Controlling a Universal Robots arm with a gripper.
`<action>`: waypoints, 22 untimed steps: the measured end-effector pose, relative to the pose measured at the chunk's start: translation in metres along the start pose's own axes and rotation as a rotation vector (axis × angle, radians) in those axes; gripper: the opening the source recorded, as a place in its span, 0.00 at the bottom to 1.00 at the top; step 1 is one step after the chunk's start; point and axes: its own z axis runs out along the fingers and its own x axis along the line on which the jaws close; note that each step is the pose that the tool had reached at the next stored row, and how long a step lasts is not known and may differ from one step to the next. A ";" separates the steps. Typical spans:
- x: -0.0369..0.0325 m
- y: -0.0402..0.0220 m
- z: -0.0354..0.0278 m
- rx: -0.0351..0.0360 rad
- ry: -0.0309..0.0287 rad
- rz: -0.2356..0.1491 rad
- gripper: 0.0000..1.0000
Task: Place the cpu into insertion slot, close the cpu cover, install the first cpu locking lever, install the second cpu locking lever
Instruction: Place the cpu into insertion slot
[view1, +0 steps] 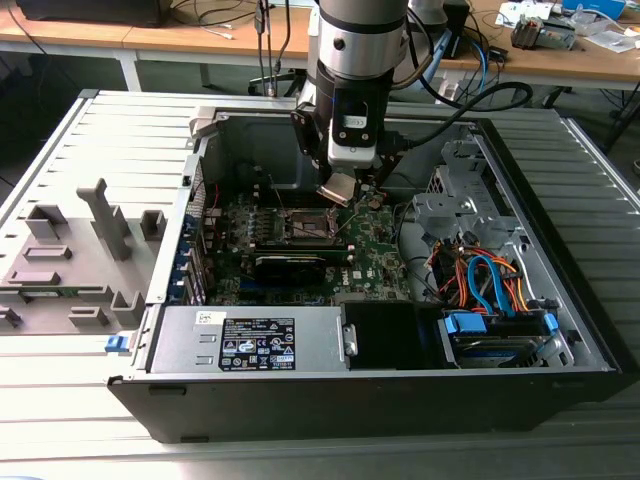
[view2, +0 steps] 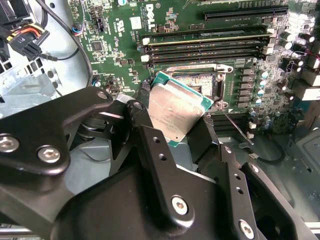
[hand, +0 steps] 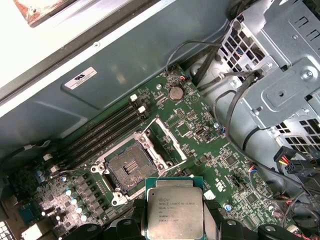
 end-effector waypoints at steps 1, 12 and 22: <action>0.0000 0.0000 0.0000 0.0000 0.0000 0.001 0.55; 0.0000 0.0000 0.0000 -0.0002 -0.0006 0.007 0.55; 0.0000 0.0000 0.0000 -0.0002 -0.0011 0.013 0.55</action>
